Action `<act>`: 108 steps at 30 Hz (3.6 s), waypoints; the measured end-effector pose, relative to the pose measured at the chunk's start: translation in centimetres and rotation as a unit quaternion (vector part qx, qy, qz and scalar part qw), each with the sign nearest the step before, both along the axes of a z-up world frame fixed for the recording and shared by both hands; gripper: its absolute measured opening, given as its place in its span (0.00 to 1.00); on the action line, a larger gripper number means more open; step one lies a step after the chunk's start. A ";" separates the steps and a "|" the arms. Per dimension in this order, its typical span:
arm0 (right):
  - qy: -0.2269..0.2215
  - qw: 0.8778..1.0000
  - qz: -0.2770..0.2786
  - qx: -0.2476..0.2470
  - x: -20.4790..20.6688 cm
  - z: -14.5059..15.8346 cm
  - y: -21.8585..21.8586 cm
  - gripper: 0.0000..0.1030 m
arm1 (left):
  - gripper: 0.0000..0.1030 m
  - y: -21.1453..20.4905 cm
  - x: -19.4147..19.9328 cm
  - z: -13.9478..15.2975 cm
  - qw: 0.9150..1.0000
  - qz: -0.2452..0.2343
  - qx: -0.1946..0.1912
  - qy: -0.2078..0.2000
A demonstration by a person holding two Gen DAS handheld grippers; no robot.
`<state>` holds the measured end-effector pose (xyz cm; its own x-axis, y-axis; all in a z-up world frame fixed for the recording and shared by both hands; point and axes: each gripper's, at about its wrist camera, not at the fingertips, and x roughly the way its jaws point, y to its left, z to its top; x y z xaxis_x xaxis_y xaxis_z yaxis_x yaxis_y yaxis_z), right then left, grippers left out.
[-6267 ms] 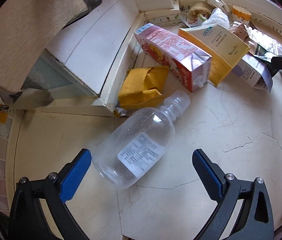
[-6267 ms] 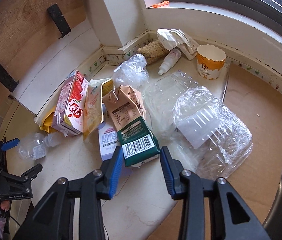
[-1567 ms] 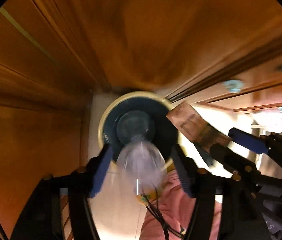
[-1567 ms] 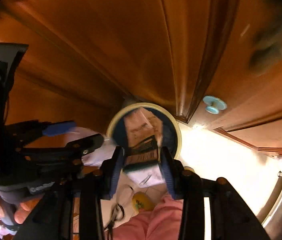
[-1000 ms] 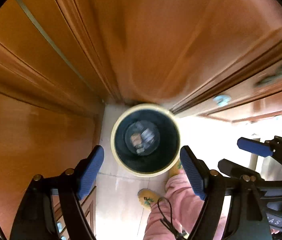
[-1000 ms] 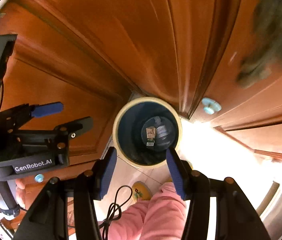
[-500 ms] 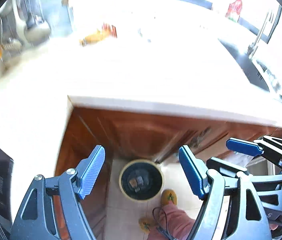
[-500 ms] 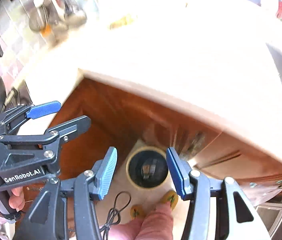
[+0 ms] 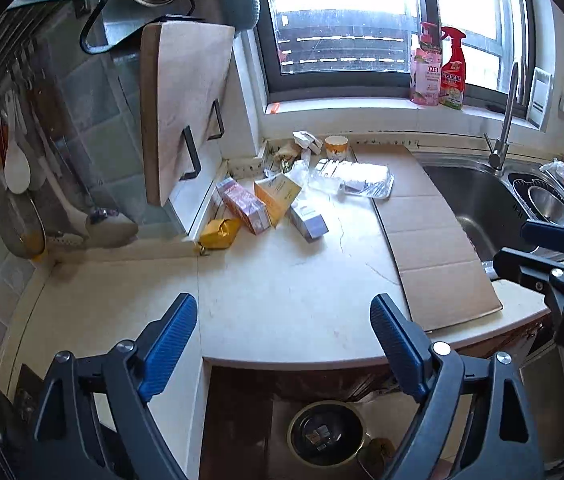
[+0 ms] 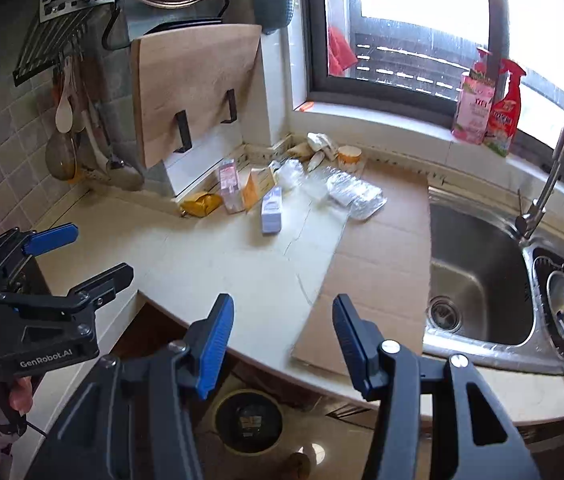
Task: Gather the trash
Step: 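Move both open tools back up over the counter trash, then grasp the white-and-blue milk carton with the left tool while the right tool grasps the clear clamshell box, then carry the carton with the left tool while the right tool carries the clamshell box over the bin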
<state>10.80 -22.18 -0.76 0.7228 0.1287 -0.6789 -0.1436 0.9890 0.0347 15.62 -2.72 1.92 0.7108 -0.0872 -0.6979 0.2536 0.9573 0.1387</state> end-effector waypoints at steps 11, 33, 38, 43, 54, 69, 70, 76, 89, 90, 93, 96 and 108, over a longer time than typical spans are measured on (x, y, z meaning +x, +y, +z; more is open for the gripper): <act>0.016 0.998 0.005 0.059 11.8 4.3 -8.3 0.78 | 0.99 -5.6 9.1 -0.7 0.998 0.002 0.066 0.021; 0.161 0.973 0.161 -0.040 39.7 -11.9 -7.9 0.90 | 0.91 -8.7 30.6 -16.2 0.958 0.165 0.042 0.233; 0.175 0.960 0.204 -0.084 40.8 -15.5 -5.8 0.91 | 0.87 -8.3 32.5 -18.2 0.950 0.182 0.031 0.251; 0.177 0.951 0.213 -0.135 40.9 -17.4 -4.6 0.94 | 0.65 -8.1 33.8 -19.8 0.944 0.188 0.010 0.272; 0.164 0.958 0.212 -0.101 39.9 -15.6 -5.1 0.75 | 0.32 -8.7 33.6 -21.0 0.941 0.184 -0.014 0.283; 0.165 0.970 0.168 0.060 31.2 -10.3 -8.2 0.75 | 0.32 -7.4 27.2 -14.8 0.952 0.136 -0.077 0.261; 0.161 0.972 0.161 0.061 30.1 -10.1 -8.3 0.75 | 0.32 -7.5 26.4 -14.2 0.955 0.130 -0.077 0.257; 0.120 0.984 0.108 0.073 23.2 -8.8 -9.2 0.75 | 0.32 -5.8 20.8 -10.9 0.965 0.099 -0.088 0.226; 0.095 0.989 0.036 0.110 7.5 -7.3 -6.3 0.76 | 0.32 -1.6 6.1 -9.6 0.978 0.026 -0.080 0.188; 0.095 0.989 0.033 0.112 6.2 -7.5 -5.7 0.76 | 0.32 -1.1 5.1 -9.8 0.978 0.021 -0.081 0.189; 0.099 0.988 0.019 0.114 2.4 -8.4 -3.8 0.76 | 0.32 0.4 2.1 -10.7 0.977 0.008 -0.087 0.194; 0.122 0.984 0.006 0.128 -1.0 -10.0 -2.1 0.77 | 0.32 1.8 -0.5 -11.8 0.974 -0.004 -0.088 0.207; 0.230 0.968 -0.003 0.101 -10.2 -17.8 2.6 0.78 | 0.32 1.9 -8.7 -18.5 0.956 -0.047 -0.059 0.282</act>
